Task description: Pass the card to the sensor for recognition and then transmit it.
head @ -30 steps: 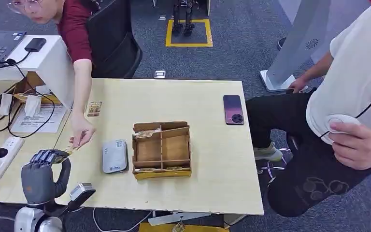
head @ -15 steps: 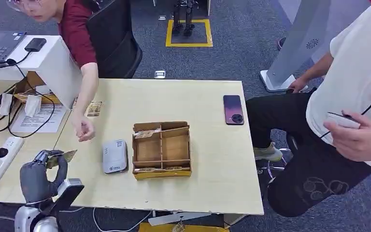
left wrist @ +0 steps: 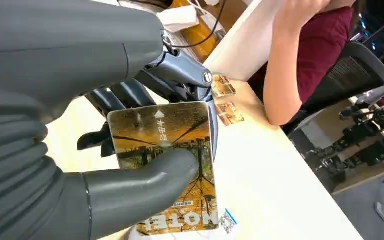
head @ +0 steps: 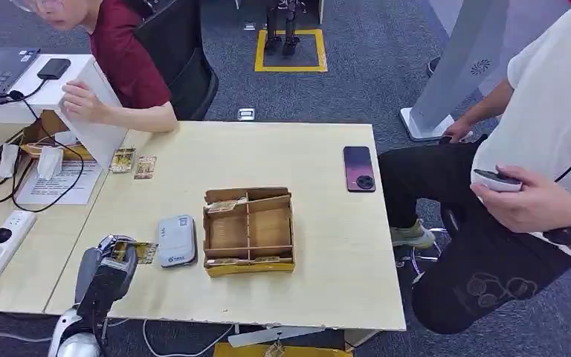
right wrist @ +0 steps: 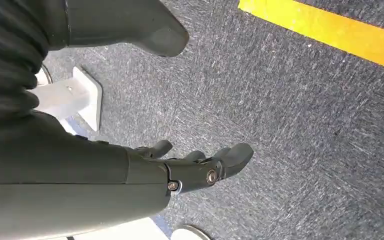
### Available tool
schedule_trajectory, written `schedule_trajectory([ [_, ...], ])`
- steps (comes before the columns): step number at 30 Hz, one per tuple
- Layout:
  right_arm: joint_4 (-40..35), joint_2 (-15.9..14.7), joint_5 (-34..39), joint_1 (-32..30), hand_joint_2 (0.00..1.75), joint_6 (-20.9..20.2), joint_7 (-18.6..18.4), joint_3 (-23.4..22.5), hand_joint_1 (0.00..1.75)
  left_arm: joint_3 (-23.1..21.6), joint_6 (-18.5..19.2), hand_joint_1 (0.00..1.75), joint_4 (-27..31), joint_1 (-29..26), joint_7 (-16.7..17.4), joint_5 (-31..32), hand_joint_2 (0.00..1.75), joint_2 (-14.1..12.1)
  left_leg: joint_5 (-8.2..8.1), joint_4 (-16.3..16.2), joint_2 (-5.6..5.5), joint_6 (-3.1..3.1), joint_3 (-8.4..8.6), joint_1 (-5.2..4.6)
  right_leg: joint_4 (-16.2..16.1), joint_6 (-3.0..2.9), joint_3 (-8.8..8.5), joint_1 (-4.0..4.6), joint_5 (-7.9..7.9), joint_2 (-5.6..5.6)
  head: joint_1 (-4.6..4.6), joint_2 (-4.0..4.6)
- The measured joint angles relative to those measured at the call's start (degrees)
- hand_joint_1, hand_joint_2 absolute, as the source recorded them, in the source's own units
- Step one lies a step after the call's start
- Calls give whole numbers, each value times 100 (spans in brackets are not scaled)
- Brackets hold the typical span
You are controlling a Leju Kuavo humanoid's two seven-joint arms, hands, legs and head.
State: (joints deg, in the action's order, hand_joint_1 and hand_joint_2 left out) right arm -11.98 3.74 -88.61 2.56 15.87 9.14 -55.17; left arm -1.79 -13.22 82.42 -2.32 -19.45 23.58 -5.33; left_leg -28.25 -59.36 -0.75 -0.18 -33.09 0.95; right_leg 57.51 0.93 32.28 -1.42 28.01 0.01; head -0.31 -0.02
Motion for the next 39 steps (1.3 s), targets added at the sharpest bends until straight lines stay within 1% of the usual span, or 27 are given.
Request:
schedule_trajectory([
  [2,0,0,-2,0,175,0,0,0,0,-17,-20,175,-33,48,52,11,175,52,0,0,0,0,0,0,0,0,-1,0,0,0,2,0],
  [6,0,0,-7,1,175,-2,-17,0,0,-55,-256,175,-175,234,245,96,175,170,1,0,-1,0,0,-1,0,0,-2,-1,-1,-1,4,0],
  [11,0,0,-11,5,175,0,-50,2,0,-61,-350,175,-465,543,441,-61,175,291,1,-1,-1,0,0,0,0,1,-3,0,-1,-1,4,0],
  [17,0,0,-11,5,175,-4,-90,22,0,-61,-463,175,-767,795,520,-61,175,396,0,-1,-1,0,0,0,0,1,-1,0,-1,0,-2,0],
  [26,2,0,-11,5,175,-31,-138,59,0,-61,-490,175,-1167,1040,643,2,175,496,1,-1,-1,0,-1,0,0,1,-1,0,-1,0,0,0],
  [31,4,0,-11,4,175,-35,-138,120,0,-63,-562,175,-1318,1104,671,100,175,533,1,-1,-1,0,-1,0,0,1,-1,0,-1,1,-2,0],
  [39,7,0,-11,5,175,-44,-138,168,0,-107,-492,175,-1685,1164,761,221,175,586,0,-1,0,0,-1,0,0,0,-1,0,-1,1,0,0],
])
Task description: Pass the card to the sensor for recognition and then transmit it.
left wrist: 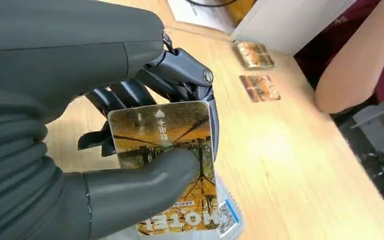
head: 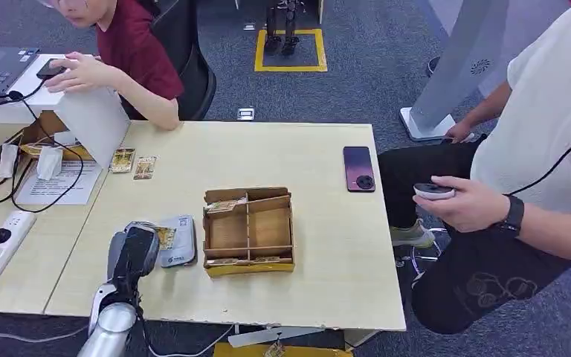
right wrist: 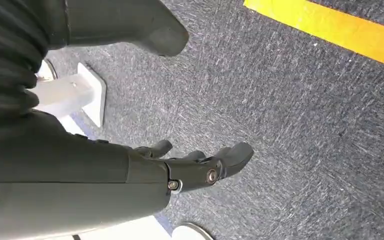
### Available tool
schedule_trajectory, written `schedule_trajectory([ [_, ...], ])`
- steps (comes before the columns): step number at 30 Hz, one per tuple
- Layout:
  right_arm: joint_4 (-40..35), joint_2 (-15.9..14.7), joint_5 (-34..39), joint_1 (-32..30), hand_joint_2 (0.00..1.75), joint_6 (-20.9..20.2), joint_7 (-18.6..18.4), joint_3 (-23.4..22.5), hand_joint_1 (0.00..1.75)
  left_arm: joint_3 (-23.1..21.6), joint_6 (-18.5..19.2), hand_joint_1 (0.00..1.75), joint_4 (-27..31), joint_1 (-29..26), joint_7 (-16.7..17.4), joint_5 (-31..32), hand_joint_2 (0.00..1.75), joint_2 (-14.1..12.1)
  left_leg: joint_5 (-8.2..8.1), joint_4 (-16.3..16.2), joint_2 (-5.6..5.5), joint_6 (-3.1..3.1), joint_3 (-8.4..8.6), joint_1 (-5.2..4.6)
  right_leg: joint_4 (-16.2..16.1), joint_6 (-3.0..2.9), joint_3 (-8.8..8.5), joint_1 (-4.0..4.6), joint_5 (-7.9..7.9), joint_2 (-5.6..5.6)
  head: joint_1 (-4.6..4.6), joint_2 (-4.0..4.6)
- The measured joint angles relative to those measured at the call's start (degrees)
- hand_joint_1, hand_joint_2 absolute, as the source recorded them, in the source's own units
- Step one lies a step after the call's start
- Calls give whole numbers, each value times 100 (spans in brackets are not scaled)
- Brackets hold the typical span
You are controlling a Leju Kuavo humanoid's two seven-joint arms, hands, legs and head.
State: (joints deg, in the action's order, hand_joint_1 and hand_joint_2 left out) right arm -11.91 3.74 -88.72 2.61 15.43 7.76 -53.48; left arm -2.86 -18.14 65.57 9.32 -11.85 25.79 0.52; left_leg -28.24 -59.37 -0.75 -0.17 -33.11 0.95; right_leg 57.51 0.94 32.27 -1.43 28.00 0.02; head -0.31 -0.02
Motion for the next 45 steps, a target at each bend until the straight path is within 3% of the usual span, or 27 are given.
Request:
schedule_trajectory([
  [10,4,24,0,2,175,-70,0,111,0,-4,-260,175,-638,226,173,485,175,55,0,0,-1,0,1,0,0,0,-3,0,0,-1,0,0],
  [26,13,48,0,2,175,-74,2,240,0,20,-470,175,-1237,408,48,651,175,87,0,0,-2,0,3,0,0,0,-8,0,0,-5,-2,0],
  [36,15,50,0,1,175,-48,20,254,0,179,-79,175,-1109,317,-620,-186,175,162,0,0,-2,0,2,0,1,0,-8,0,0,-5,0,0],
  [38,15,50,0,-1,175,-39,24,254,0,208,219,175,-869,231,-870,-825,175,195,0,0,-2,0,1,0,0,0,-7,0,0,-5,0,0],
  [41,15,50,0,-2,175,-2,37,262,0,210,730,175,-303,129,-841,-1802,175,173,0,0,-3,0,-2,0,0,0,-5,0,0,-6,2,0],
  [45,17,48,0,-2,175,11,44,275,0,219,686,175,270,202,-850,-2002,175,-2,1,0,-2,-1,1,3,1,0,-3,2,0,-5,0,0],
])
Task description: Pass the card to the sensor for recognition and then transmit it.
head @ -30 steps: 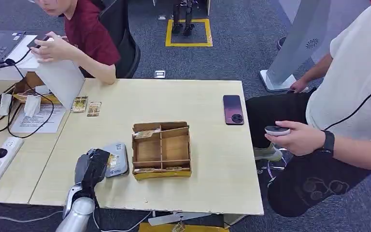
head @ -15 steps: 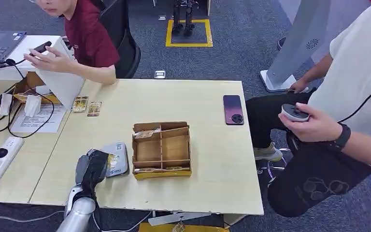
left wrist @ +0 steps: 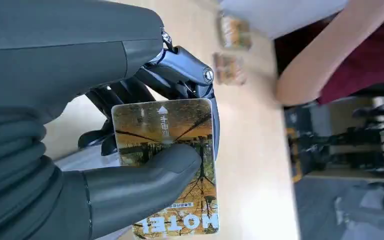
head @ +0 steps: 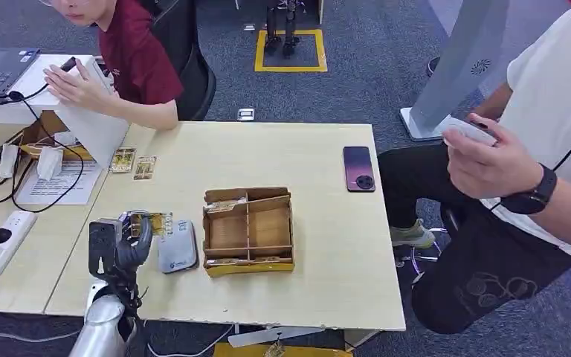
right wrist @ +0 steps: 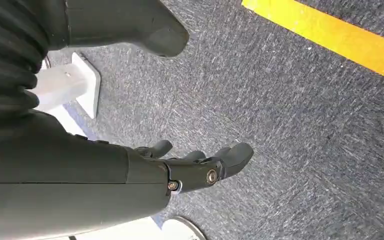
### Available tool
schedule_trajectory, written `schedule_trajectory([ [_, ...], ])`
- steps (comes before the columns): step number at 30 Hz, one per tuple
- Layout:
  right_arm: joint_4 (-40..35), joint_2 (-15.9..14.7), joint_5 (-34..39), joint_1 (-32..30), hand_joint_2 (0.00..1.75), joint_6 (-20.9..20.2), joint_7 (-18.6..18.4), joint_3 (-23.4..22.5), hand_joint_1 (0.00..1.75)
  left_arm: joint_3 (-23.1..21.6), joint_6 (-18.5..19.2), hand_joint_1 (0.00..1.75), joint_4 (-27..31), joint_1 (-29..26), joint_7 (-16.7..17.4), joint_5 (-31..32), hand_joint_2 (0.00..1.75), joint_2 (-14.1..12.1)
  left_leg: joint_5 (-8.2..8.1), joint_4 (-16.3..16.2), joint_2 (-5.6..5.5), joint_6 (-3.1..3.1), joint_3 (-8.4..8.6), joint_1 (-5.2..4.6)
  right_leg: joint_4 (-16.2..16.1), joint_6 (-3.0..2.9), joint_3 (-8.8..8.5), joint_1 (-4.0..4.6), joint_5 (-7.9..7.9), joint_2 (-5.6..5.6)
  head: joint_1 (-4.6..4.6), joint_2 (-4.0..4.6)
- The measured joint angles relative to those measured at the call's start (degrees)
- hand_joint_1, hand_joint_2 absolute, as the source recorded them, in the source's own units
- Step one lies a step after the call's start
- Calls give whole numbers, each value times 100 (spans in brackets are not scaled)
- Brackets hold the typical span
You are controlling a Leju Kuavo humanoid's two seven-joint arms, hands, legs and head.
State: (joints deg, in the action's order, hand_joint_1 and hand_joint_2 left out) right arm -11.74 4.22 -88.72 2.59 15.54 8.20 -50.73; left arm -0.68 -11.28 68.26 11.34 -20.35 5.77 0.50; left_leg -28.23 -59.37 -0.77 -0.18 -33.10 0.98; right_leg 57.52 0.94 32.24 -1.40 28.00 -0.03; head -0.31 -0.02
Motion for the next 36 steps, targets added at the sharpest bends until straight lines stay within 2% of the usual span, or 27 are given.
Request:
schedule_trajectory([
  [4,0,0,0,7,175,-2,7,9,0,24,-196,175,369,207,-41,138,175,-140,2,0,-2,-2,-1,1,2,0,-2,1,0,-1,0,0],
  [12,0,2,0,7,175,-2,9,11,0,26,-229,175,609,266,-57,162,175,-221,2,0,-2,-2,-3,-1,2,0,-1,0,0,0,0,0],
  [14,0,2,0,7,175,-18,15,22,0,26,-448,175,618,276,-196,354,175,-238,2,0,-2,-2,-3,-1,2,0,1,0,0,0,0,0],
  [15,0,2,0,7,175,-53,17,46,0,26,-676,175,616,292,-289,591,175,-243,2,0,-1,-2,-3,0,2,0,1,0,0,0,0,0],
  [17,0,0,0,8,175,-105,24,123,0,26,-1422,175,603,389,-496,1396,175,-267,2,0,-3,-2,-3,0,2,0,1,0,0,-2,0,0],
  [18,0,2,0,13,175,-105,24,148,0,26,-1609,175,596,446,-535,1617,175,-290,2,0,-3,-2,-3,0,2,0,1,0,0,-3,0,0],
  [22,0,2,0,31,175,-105,26,173,0,26,-1698,175,555,522,-540,1720,175,-336,2,0,0,-3,0,0,2,-1,1,0,0,1,-2,0],
  [24,0,0,0,32,175,-136,42,221,0,26,-2119,175,533,538,-636,2247,175,-352,3,0,0,-3,-2,1,2,-1,2,1,0,3,0,0],
  [26,0,0,0,50,175,-210,46,310,0,37,-2703,175,446,615,-831,3244,175,-399,2,0,-1,-3,-4,0,2,-1,1,0,0,1,0,0],
  [28,0,0,0,77,175,-221,46,361,0,101,-2817,175,399,660,-925,3517,175,-422,2,0,-1,-2,-4,-1,2,-1,1,0,0,2,0,0],
  [30,0,0,0,104,175,-282,61,442,0,265,-2835,175,354,692,-1159,4093,175,-409,2,0,0,-2,-5,0,2,-1,2,0,0,4,-2,0],
  [33,0,0,0,122,175,-304,59,551,0,790,-2839,175,329,797,-1832,5194,175,-266,2,0,-1,-3,-5,0,2,-1,3,0,0,0,2,0],
  [36,0,0,0,143,175,-304,57,599,0,1224,-2839,175,310,874,-1941,5723,175,-123,2,0,5,-2,-3,0,2,-1,3,0,-1,8,0,0],
])
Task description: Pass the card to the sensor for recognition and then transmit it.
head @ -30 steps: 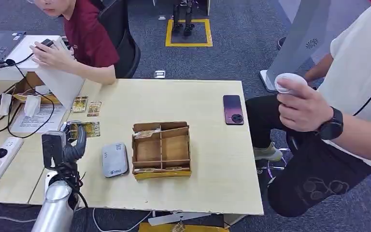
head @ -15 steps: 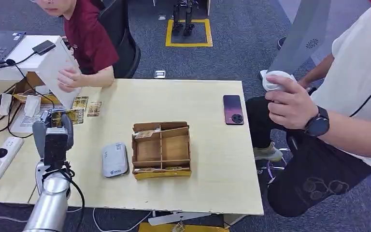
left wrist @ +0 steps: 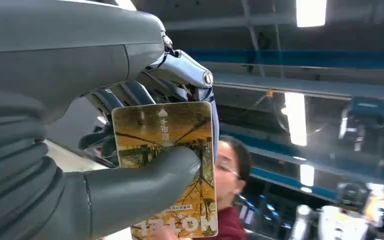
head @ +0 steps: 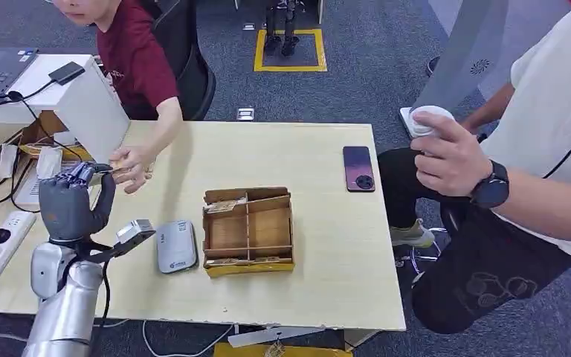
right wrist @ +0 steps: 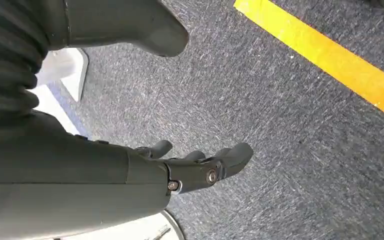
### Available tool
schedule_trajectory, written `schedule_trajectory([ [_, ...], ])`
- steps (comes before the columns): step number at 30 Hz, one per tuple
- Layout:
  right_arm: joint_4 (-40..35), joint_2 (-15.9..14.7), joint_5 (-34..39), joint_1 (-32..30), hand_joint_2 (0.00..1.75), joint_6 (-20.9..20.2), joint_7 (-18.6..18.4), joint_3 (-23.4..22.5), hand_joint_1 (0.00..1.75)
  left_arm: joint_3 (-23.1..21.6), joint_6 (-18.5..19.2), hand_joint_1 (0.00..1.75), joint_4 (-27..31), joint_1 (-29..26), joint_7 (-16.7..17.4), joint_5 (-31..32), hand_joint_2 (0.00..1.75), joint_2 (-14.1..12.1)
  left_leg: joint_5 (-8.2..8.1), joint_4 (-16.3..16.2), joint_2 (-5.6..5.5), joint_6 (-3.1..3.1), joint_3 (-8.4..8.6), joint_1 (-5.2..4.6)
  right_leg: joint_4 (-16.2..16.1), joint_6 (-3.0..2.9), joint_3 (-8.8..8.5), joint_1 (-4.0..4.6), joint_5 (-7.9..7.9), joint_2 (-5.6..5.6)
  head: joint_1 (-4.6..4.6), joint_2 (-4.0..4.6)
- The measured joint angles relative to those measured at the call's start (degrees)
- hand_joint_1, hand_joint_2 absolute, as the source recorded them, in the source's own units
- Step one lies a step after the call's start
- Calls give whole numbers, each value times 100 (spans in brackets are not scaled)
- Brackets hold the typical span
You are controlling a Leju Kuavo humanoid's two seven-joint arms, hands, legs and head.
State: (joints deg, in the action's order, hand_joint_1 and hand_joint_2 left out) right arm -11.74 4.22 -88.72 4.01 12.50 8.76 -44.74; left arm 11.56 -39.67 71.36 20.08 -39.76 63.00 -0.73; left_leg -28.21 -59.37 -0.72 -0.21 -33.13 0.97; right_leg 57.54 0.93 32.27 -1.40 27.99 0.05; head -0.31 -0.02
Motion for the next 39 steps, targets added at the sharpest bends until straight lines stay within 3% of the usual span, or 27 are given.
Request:
schedule_trajectory([
  [4,0,0,0,6,175,2,0,77,0,391,-2,175,-2,81,-9,181,175,110,0,0,-1,0,0,0,0,0,0,0,0,-1,-2,0],
  [10,0,0,2,10,175,7,2,121,0,584,-2,175,-7,130,-9,93,175,189,0,0,-2,0,-1,1,0,0,1,1,0,0,-2,0],
  [11,0,0,2,11,175,7,2,123,0,593,-2,0,-11,143,-9,75,175,196,0,0,-2,0,-1,1,0,0,1,1,0,0,-2,0],
  [20,0,0,2,30,175,11,0,123,0,604,-2,0,-255,250,19,-404,175,228,0,-1,-5,0,-1,0,0,0,1,0,0,-4,0,0],
  [24,0,0,11,29,175,37,-13,123,0,389,0,0,-669,342,512,-1403,175,178,0,-1,-2,0,1,0,0,-1,2,0,0,-2,-2,0],
  [31,0,0,11,19,175,37,-22,123,0,90,-20,0,-951,391,555,-1524,175,108,0,-1,-2,-1,-1,0,0,-1,2,0,0,1,-2,0],
  [33,0,0,17,21,175,42,-24,123,0,4,49,0,-992,394,722,-1805,175,66,0,-1,-2,-1,0,0,0,-1,3,0,0,1,-2,0],
  [36,0,0,37,3,175,96,-31,120,0,-274,711,0,-1003,373,992,-2646,175,-55,0,0,-2,-1,-2,1,0,-1,2,1,0,0,-2,0],
  [39,0,0,120,-39,175,149,44,90,0,-671,1709,0,-660,30,851,-3143,175,-316,-3,1,12,-2,1,1,1,-1,2,1,0,16,-4,0],
])
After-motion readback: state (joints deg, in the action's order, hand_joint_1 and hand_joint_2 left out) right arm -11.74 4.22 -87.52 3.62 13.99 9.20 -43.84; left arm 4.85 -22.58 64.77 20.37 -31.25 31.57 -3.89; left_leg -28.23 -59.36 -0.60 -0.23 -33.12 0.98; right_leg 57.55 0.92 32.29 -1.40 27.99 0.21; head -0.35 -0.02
